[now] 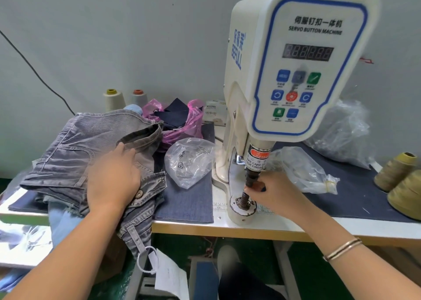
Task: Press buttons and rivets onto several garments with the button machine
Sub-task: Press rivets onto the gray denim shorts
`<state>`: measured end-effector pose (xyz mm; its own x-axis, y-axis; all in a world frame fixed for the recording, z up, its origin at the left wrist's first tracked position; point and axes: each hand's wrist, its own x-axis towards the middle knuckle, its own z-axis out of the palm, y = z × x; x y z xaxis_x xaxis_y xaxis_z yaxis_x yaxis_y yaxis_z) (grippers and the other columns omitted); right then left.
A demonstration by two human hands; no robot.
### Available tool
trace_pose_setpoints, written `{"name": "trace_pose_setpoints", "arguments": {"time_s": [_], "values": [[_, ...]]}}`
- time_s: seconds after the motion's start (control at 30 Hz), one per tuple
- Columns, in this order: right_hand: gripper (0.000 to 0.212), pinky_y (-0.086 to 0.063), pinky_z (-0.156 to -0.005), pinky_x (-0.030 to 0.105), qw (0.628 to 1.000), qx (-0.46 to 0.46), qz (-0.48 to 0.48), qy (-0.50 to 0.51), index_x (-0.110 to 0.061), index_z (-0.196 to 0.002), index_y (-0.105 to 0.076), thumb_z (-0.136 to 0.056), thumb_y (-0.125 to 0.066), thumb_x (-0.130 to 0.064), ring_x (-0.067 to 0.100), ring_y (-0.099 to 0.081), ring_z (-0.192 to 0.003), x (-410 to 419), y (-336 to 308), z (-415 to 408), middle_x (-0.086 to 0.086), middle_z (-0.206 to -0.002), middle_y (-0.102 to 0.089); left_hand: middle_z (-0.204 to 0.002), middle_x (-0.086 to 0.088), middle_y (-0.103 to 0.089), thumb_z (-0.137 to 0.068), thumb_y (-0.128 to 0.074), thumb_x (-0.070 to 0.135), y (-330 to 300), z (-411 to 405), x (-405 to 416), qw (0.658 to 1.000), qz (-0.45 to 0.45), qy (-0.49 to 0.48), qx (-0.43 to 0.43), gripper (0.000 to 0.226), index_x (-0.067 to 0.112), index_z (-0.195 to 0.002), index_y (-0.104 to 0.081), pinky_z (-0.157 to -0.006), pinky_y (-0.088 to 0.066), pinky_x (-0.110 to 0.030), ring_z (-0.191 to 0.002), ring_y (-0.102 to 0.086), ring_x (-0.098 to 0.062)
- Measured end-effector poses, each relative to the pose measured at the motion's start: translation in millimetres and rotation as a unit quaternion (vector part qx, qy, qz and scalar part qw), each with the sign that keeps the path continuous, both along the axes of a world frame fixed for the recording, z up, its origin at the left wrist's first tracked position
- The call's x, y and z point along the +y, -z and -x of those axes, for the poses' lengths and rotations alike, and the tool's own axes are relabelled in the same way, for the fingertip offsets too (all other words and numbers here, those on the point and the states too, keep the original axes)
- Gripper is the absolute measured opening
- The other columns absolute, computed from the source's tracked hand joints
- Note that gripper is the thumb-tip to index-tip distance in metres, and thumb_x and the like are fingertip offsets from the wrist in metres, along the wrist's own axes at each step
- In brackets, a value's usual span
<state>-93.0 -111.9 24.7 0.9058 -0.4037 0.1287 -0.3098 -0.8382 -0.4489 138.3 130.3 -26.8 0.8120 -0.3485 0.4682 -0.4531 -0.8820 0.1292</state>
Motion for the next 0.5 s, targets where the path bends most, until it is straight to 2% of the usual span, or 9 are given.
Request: {"name": "trace_pose_setpoints", "arguments": {"time_s": [0.1,0.2,0.33,0.43,0.5], "values": [[0.019,-0.046,-0.07,0.022,0.999,-0.021,-0.025,0.017,-0.013,-0.083,-0.06,-0.089,-0.063,-0.03,0.011,-0.059,-0.075,1.4,8.5,-0.7,-0.003,-0.076,-0.063,-0.146,-0.009,-0.047,-0.089,-0.045,0.028,0.7,-0.3,0.1,1.0,0.003,-0.002,0.003,0.046,0.019,-0.132,-0.058,-0.098,-0.038,-0.053,-0.125,-0.048,-0.033],[0.018,-0.042,-0.063,0.016,0.996,-0.057,-0.064,0.02,-0.019,-0.075,-0.054,-0.089,-0.063,-0.026,0.008,-0.057,-0.071,-0.4,17.5,3.2,-0.008,-0.07,-0.058,-0.146,-0.01,-0.047,-0.083,-0.035,0.032,-2.0,2.5,0.1,1.0,0.004,0.002,0.003,0.056,0.018,-0.131,-0.059,-0.098,-0.038,-0.052,-0.124,-0.049,-0.034],[0.038,-0.04,-0.061,0.008,0.993,-0.102,-0.051,-0.007,-0.035,-0.063,-0.043,-0.086,-0.068,-0.02,-0.004,-0.055,-0.07,-3.7,19.3,11.4,-0.014,-0.064,-0.053,-0.147,-0.009,-0.046,-0.083,-0.033,0.034,-3.7,4.5,0.0,1.0,0.006,0.002,0.009,0.057,0.019,-0.132,-0.058,-0.099,-0.037,-0.052,-0.125,-0.047,-0.033],[0.036,-0.041,-0.064,0.007,0.993,-0.112,-0.037,-0.024,-0.037,-0.065,-0.045,-0.085,-0.069,-0.021,-0.003,-0.055,-0.078,-4.8,21.0,12.0,-0.016,-0.067,-0.054,-0.147,-0.009,-0.046,-0.088,-0.04,0.03,-2.9,3.9,-0.3,1.0,0.004,-0.002,0.011,0.049,0.019,-0.132,-0.058,-0.099,-0.036,-0.052,-0.126,-0.047,-0.033],[0.026,-0.041,-0.063,0.007,0.993,-0.113,-0.032,-0.031,-0.033,-0.071,-0.052,-0.085,-0.07,-0.022,0.004,-0.057,-0.075,-6.7,22.9,11.7,-0.015,-0.068,-0.056,-0.148,-0.008,-0.045,-0.09,-0.051,0.025,-1.6,2.4,-0.3,1.0,0.005,-0.005,0.012,0.044,0.019,-0.133,-0.057,-0.1,-0.036,-0.053,-0.126,-0.046,-0.033]]}}
